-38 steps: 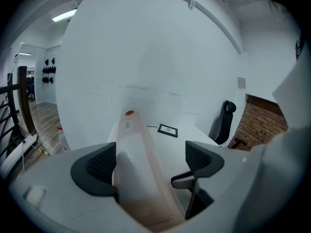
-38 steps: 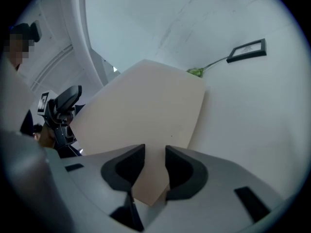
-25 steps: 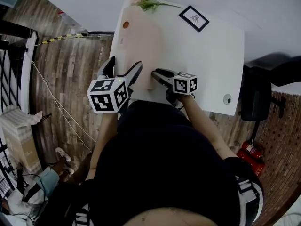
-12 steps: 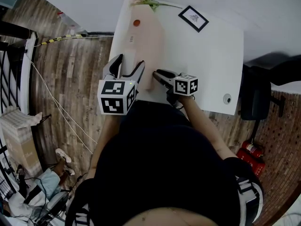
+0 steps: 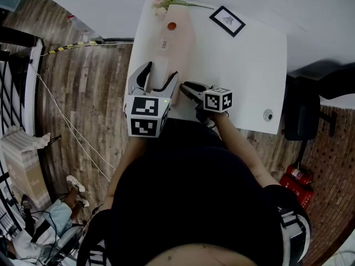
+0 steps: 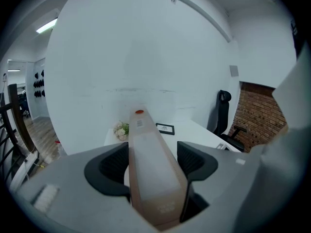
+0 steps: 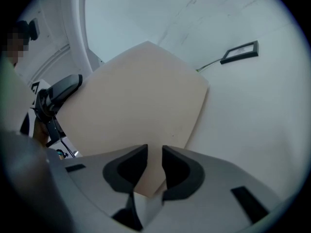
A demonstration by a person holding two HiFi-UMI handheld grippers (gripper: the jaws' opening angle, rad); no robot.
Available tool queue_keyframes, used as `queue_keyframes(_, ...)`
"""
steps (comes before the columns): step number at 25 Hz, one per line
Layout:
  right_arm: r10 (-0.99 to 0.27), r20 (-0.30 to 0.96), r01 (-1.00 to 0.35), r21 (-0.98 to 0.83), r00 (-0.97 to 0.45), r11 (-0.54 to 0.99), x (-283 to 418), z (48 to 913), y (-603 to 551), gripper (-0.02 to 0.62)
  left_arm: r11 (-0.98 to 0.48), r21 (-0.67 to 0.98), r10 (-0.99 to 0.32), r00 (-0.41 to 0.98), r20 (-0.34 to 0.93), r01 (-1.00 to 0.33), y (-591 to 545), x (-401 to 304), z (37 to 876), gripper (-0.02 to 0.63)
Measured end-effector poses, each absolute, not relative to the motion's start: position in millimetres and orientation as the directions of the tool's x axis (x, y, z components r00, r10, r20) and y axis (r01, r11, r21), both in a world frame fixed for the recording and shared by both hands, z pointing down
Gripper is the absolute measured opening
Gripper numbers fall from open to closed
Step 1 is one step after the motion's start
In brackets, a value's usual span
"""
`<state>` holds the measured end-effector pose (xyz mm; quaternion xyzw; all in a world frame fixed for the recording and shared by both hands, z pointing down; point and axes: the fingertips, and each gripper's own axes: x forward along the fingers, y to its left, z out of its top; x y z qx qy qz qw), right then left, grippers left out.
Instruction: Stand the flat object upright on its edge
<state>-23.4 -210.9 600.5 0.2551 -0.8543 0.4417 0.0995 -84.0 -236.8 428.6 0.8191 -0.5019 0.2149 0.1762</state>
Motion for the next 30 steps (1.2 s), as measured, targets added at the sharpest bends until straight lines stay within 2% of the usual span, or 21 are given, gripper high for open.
queue_keyframes(30, -0.357, 0.458, -0.581, -0.638, -0.814, 0.505, -31.3, 606.4, -212.3, 0.091, -0.535, -0.014, -0.729, 0.453, 0.513, -0.845, -232.6, -53.8, 427.4, 0.322)
